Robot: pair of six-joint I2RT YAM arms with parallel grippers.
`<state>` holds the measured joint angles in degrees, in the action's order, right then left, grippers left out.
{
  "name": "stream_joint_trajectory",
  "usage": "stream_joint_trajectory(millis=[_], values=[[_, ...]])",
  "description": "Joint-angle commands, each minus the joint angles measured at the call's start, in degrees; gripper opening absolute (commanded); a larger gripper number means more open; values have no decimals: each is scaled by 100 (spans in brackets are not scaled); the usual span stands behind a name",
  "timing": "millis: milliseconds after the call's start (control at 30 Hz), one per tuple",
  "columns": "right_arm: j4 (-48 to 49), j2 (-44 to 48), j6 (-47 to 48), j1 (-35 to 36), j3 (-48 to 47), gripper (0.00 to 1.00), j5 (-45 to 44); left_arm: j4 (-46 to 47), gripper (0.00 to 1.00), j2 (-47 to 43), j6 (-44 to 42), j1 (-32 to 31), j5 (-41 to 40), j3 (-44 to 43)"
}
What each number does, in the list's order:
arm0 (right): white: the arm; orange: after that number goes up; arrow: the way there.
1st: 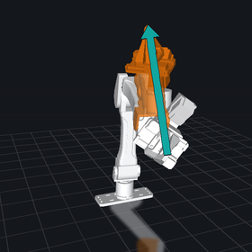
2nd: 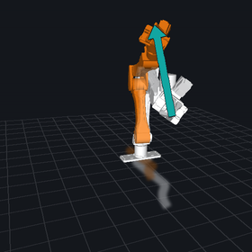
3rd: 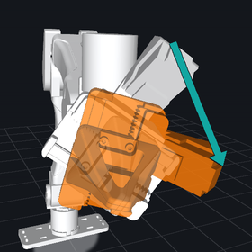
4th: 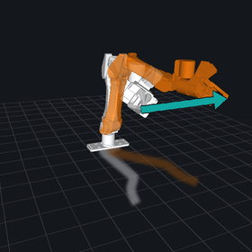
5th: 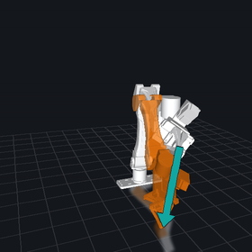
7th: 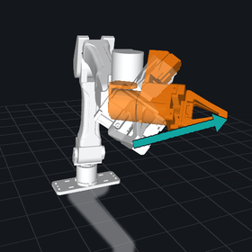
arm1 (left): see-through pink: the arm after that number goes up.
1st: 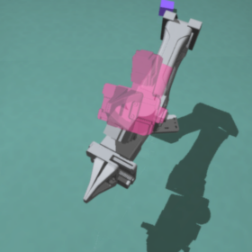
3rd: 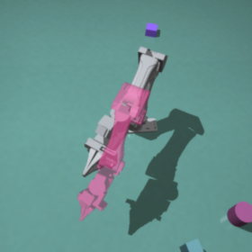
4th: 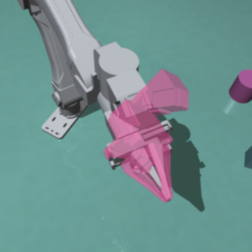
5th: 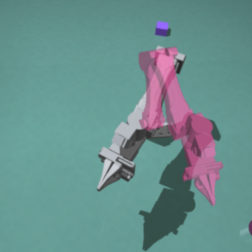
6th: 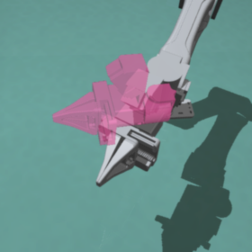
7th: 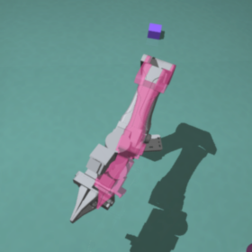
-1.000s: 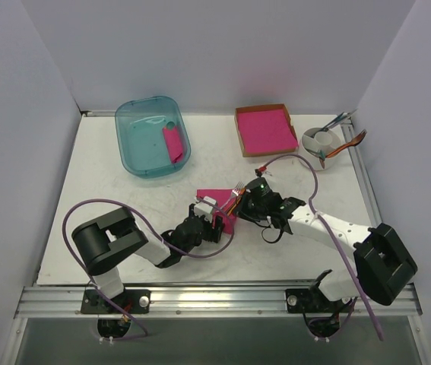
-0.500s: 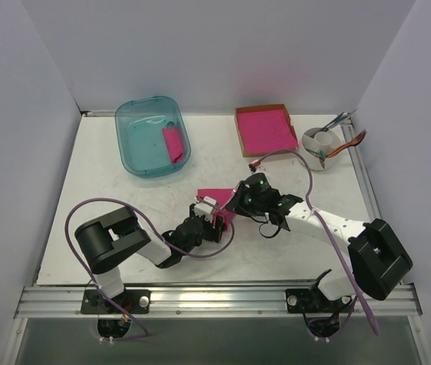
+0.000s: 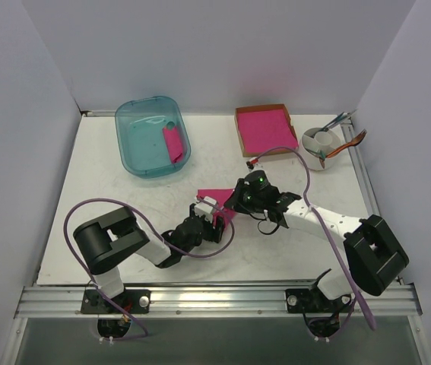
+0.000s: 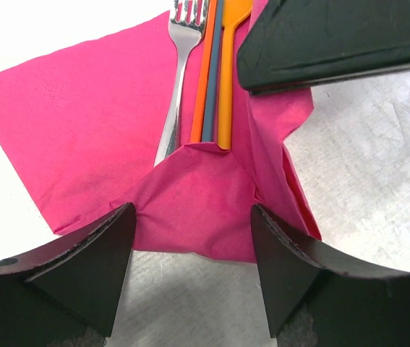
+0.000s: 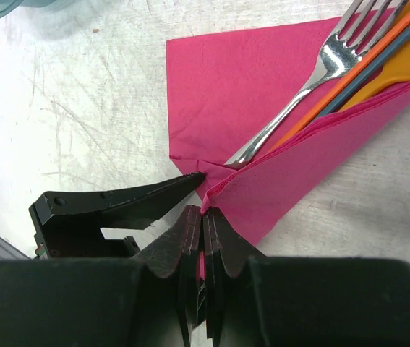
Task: Place the utensils on the paper napkin and roll it up
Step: Roll the napkin at the center of the board.
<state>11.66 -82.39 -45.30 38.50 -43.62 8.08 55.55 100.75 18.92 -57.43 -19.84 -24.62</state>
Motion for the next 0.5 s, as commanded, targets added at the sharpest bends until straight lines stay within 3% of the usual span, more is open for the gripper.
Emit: stream_joint_trajectory(millis=[0,467], values=[[161,39,118,-62,-174,0,19,-607,75,-161,156,-67,331,28],[-85,408,381,-167,2,0,-34,-818,75,-574,200,91,550,62]])
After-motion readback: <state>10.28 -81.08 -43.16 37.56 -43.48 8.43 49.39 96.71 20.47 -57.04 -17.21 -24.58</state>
